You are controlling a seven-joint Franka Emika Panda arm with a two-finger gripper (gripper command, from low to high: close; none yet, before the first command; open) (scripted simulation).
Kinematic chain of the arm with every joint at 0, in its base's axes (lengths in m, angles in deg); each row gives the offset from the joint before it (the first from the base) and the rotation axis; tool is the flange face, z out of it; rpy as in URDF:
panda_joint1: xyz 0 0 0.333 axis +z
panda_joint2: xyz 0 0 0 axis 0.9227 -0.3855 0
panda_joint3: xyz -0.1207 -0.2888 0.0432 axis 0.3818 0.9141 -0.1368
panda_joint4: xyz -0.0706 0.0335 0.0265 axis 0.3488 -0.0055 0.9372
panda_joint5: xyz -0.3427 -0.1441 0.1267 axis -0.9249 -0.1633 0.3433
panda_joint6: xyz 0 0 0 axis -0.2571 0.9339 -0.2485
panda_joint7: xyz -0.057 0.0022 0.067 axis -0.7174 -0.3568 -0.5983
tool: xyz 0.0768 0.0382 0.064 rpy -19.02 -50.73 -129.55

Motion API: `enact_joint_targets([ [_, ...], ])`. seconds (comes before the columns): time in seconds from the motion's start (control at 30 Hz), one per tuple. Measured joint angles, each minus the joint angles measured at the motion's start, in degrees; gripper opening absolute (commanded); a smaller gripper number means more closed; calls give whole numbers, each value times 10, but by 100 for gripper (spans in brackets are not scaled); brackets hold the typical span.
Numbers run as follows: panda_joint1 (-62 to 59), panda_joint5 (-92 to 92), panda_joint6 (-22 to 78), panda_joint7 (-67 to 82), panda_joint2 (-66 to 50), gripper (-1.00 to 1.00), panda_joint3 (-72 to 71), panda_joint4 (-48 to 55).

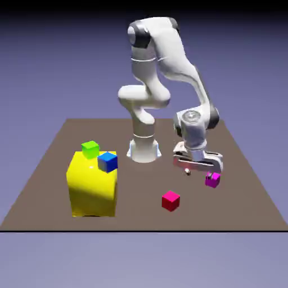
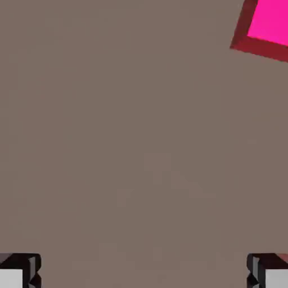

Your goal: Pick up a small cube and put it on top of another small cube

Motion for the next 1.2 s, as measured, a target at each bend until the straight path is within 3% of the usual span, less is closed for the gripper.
enact_joint_targets([
  [0.13, -12, 29, 24, -48, -47, 0, -49, 11],
  [0.33, 80, -10, -93, -63, -171, 0, 27, 22],
  [0.37, 86, -13, -101, -64, -180, -100, 32, 23],
  [0.63, -5, 27, 15, -49, -56, -100, -43, 12],
  [0.97, -170, 3, 211, 24, 33, -100, 147, 100],
  [1.13, -142, 2, 112, 27, -50, -100, 150, 85],
  [1.17, -138, 1, 97, 28, -62, 100, 151, 82],
  [1.2, -138, 0, 97, 27, -62, 100, 151, 82],
])
